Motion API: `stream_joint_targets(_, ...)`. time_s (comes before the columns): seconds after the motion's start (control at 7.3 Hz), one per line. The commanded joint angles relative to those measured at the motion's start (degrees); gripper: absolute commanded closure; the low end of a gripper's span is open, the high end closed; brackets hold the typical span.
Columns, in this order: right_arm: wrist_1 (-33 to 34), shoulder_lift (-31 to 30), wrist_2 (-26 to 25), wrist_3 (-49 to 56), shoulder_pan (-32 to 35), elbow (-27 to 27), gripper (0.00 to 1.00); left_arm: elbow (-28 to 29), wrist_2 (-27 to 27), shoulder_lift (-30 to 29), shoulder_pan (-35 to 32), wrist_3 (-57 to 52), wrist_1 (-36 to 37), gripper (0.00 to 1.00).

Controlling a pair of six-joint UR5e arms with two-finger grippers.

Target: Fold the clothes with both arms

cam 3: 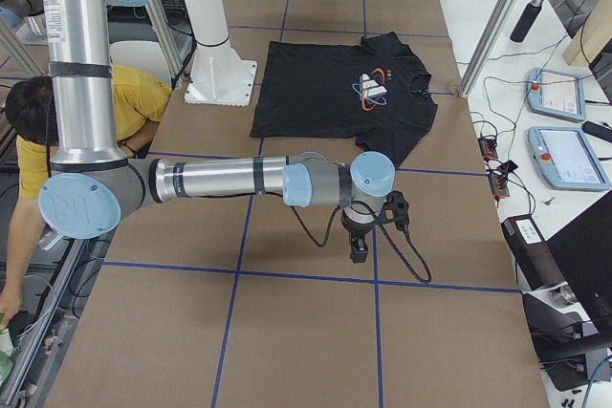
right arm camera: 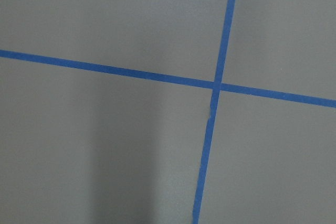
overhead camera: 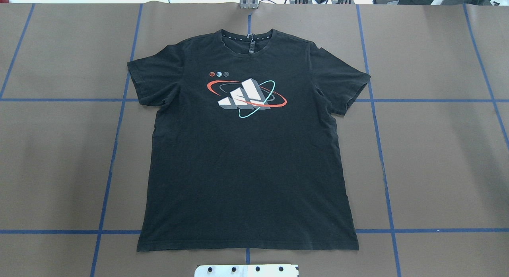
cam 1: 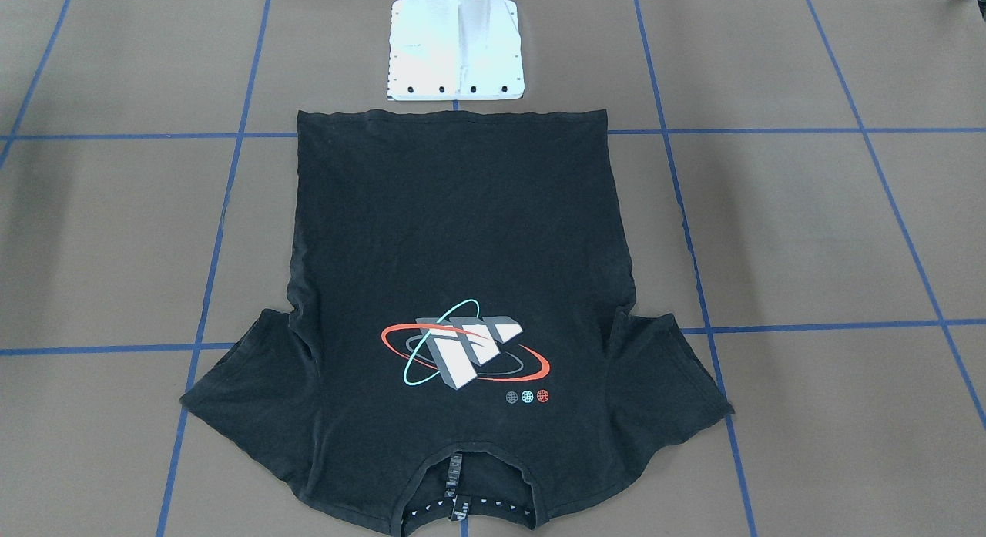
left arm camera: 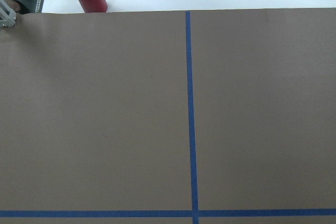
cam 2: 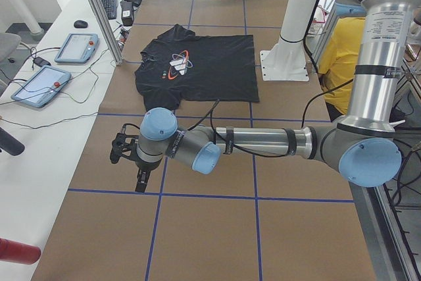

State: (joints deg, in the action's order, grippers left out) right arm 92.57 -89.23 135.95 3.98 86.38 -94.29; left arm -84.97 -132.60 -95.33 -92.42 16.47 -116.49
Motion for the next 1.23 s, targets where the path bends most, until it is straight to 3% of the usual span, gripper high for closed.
stream_joint_targets(0.0, -0.10, -0.07, 0.19, 0.06, -0.07, -0.10, 0.00, -0.89, -0.99, 2.15, 0.14, -0.04, -0.84, 0.00)
stream_joint_targets(1.1, -1.93, -0.24, 0.72, -0.56, -0.77, 0.51, 0.00, -4.16, -4.60, 3.92, 0.14, 0.58, 0.47, 0.00)
